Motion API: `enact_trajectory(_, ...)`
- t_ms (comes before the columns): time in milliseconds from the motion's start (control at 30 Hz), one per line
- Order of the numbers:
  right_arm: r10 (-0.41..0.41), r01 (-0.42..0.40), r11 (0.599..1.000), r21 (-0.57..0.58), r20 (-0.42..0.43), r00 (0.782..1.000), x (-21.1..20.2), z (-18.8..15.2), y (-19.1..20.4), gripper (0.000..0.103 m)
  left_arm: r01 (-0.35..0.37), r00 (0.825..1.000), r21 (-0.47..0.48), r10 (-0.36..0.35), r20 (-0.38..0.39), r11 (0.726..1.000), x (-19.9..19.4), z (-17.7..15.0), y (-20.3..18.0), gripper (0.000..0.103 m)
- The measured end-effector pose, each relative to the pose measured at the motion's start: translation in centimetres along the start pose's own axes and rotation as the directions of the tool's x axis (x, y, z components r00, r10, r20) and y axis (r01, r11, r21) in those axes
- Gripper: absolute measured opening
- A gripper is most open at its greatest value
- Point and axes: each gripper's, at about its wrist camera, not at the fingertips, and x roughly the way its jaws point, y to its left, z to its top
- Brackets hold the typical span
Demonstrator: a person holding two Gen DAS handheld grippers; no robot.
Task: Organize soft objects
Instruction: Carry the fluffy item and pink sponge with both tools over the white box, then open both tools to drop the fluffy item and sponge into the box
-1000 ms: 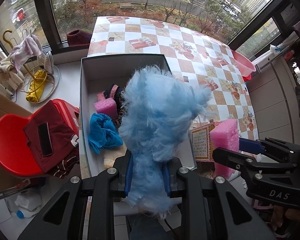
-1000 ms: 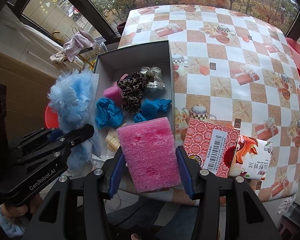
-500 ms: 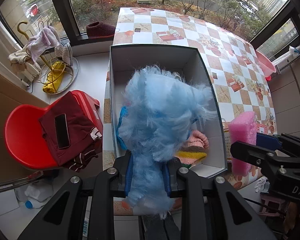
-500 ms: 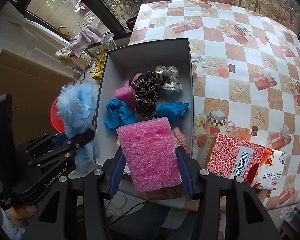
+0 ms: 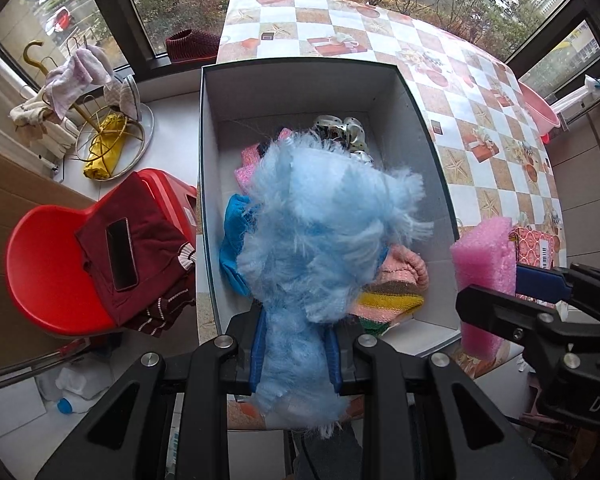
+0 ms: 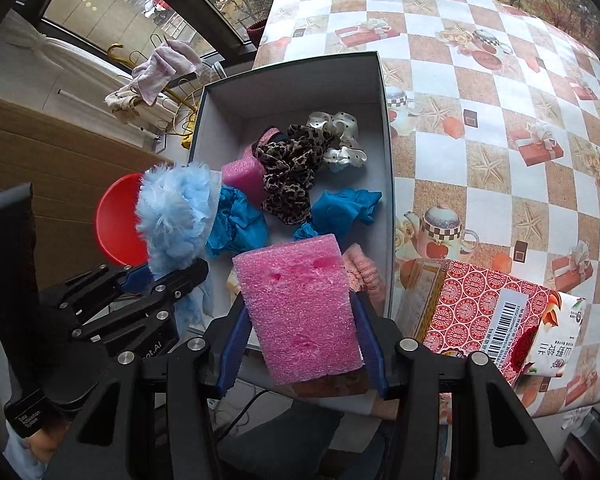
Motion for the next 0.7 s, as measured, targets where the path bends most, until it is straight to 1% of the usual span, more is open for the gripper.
enact_trajectory(233, 0.001, -0.001, 1.0, -0.012, -0.014, 1.0, 0.5, 0.1, 0.3, 0.052, 0.003, 1.0, 0.001, -0.003, -0.018, 1.0, 0.6, -0.2, -0.2, 0.027)
enact_trajectory(433, 0.0, 0.0, 1.0, -0.016, -0.024, 1.0, 1.1, 0.4, 0.5, 0.052, -0.01, 0.999, 0.004, 0.01, -0.032, 1.0, 1.3, -0.1, -0.2, 0.027)
enact_trajectory(700, -0.016, 0.015, 1.0, -0.021, -0.037, 0.999, 1.8, 0.9, 0.4, 0.052, -0.016, 0.999, -0.004, 0.015, -0.045, 1.0, 2.1, 0.0, -0.2, 0.027)
